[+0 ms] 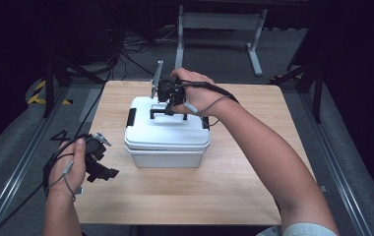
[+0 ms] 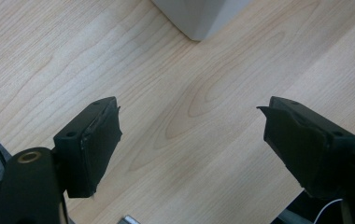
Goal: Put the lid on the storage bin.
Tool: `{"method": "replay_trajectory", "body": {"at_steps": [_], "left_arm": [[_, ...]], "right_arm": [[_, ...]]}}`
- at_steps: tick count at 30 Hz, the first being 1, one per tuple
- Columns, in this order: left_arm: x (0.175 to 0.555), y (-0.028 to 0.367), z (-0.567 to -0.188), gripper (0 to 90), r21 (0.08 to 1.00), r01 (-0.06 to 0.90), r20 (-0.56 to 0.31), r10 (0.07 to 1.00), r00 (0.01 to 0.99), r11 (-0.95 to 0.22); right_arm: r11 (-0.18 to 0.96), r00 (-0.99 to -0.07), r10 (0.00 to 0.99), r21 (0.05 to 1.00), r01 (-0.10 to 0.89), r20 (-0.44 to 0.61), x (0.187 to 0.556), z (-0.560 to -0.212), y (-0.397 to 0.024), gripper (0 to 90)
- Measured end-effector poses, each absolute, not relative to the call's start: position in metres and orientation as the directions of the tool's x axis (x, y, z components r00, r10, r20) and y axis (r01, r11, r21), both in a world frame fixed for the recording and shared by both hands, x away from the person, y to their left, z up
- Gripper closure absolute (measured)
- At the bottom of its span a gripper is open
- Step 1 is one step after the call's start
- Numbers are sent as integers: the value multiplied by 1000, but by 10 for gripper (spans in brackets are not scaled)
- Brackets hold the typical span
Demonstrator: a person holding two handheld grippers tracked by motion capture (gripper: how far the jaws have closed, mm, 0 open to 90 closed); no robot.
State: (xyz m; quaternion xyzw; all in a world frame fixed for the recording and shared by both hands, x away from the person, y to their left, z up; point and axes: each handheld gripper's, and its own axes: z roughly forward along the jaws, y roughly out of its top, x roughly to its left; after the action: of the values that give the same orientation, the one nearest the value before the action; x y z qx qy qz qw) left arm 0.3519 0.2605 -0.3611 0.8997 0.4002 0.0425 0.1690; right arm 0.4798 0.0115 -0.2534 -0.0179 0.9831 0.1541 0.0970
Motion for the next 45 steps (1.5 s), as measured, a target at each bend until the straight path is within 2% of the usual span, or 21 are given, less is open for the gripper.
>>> {"method": "replay_trajectory", "body": {"at_steps": [17,22,27,29,34,38,45], "left_arm": [[352,262,-361,194,341,704,-61,733,677,-622],[352,261,-361,194,342,706,-61,735,675,-620],[352,260,-361,194,336,708,-61,736,675,-622],[352,260,-361,193,335,707,-61,735,676,-623],[353,261,-361,193,335,708,-60,735,675,-622],[352,262,-362,193,340,708,-63,736,674,-619],[347,265,-362,194,351,707,-70,736,673,-614]], "right_arm": [[964,-984,-28,257,-72,-173,480,-271,22,847],[942,-986,-4,330,-61,-169,480,-278,12,847],[942,-985,7,330,-51,-173,480,-277,11,837],[942,-985,16,332,-42,-170,480,-276,10,769],[901,-990,61,434,0,-126,476,-268,2,538],[871,-986,101,491,24,-130,472,-254,-8,503],[857,-978,149,512,55,-144,466,-238,-33,487]]}}
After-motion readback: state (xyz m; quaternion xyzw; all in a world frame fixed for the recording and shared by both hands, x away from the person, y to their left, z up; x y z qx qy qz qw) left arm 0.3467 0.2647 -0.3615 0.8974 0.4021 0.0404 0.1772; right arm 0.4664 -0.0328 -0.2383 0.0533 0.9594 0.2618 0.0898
